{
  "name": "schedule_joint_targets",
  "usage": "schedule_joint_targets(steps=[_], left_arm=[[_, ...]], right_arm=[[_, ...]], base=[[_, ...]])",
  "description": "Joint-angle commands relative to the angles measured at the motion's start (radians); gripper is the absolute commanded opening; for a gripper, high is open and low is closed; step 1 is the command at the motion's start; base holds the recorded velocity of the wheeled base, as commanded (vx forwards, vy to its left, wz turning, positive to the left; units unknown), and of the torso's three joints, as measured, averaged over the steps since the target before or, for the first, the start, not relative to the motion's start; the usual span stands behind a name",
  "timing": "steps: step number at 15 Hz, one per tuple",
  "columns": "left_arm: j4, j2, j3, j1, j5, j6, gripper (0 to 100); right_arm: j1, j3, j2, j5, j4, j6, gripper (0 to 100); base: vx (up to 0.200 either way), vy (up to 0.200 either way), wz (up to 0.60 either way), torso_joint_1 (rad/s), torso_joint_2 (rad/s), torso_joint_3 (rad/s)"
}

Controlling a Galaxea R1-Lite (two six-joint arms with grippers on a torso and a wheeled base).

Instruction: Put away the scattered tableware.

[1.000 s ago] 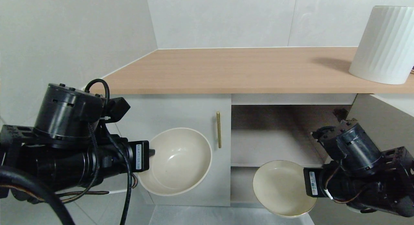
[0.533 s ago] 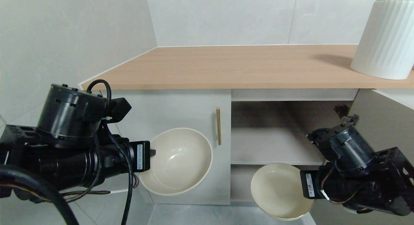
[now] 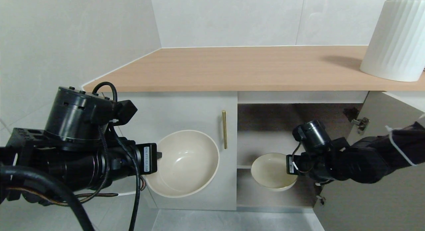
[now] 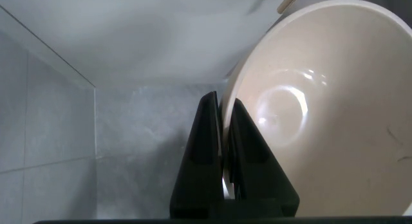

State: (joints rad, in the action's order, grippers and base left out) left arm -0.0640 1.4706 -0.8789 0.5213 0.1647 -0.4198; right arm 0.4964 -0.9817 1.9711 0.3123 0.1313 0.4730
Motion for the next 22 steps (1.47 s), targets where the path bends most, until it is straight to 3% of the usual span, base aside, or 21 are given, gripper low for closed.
schedule_joint_targets(steps=[1, 8, 12, 22], left_arm=[[0.009, -0.001, 0.000, 0.000, 0.001, -0.001, 0], [0.010, 0.002, 0.012, 0.000, 0.001, -0.001, 0], [0.010, 0.010, 0.012, 0.000, 0.001, -0.001, 0], [0.010, 0.010, 0.011, 0.000, 0.001, -0.001, 0]], right_arm=[[-0.076, -0.132, 0.212, 0.002, 0.051, -0.028, 0], [-0.185, -0.373, 0.439, 0.088, 0.053, -0.053, 0], [-0.203, -0.476, 0.520, 0.143, 0.053, -0.050, 0], [-0.214, -0.572, 0.557, 0.186, 0.053, 0.016, 0]], base=[[0.000, 0.000, 0.00, 0.000, 0.00, 0.000], [0.000, 0.000, 0.00, 0.000, 0.00, 0.000], [0.000, 0.000, 0.00, 0.000, 0.00, 0.000], [0.000, 0.000, 0.00, 0.000, 0.00, 0.000]])
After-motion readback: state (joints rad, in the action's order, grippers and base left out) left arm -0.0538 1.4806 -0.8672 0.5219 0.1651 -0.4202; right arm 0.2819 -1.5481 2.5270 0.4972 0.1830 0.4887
